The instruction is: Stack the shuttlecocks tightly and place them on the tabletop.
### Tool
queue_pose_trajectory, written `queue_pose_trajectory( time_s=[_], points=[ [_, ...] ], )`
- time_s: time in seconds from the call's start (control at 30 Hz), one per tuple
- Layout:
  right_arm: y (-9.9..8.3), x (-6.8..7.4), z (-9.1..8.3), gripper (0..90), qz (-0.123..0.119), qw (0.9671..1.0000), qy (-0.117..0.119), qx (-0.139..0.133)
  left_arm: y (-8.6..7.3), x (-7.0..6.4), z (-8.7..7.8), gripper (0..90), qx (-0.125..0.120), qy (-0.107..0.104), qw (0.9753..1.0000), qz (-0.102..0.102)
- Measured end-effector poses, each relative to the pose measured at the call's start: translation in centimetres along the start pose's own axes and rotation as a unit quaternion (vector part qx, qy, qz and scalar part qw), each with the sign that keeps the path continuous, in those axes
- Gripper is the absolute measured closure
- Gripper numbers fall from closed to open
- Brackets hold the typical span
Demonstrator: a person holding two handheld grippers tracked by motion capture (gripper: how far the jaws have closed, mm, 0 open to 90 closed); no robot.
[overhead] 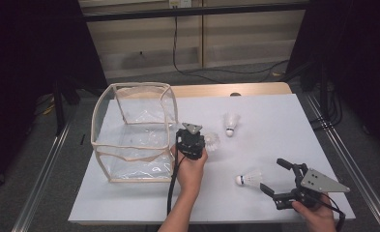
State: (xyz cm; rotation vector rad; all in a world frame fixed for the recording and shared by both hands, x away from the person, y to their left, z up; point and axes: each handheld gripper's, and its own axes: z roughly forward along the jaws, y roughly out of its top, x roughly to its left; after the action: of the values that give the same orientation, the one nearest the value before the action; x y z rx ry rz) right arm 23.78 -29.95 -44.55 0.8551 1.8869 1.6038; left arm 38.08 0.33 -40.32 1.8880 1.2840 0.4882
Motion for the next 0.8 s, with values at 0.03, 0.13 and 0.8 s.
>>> queue_pose_trajectory(
  time_s=[0.03, 0.13, 0.8],
  points=[
    [-0.01, 0.00, 0.00, 0.7, -0.001, 1.0000, 0.000, 0.000, 0.02, 0.07, 0.03, 90.0, 0.001, 0.001, 1.0000, 0.001],
    [-0.02, 0.00, 0.01, 0.7, 0.000, 1.0000, 0.000, 0.001, 0.05, 0.18, 0.11, 90.0, 0.002, 0.004, 1.0000, -0.005],
    [-0.01, -0.03, 0.01, 0.7, -0.001, 1.0000, -0.001, 0.000, 0.05, 0.98, 0.71, 89.1, 0.010, 0.025, 0.9993, -0.024]
  ],
)
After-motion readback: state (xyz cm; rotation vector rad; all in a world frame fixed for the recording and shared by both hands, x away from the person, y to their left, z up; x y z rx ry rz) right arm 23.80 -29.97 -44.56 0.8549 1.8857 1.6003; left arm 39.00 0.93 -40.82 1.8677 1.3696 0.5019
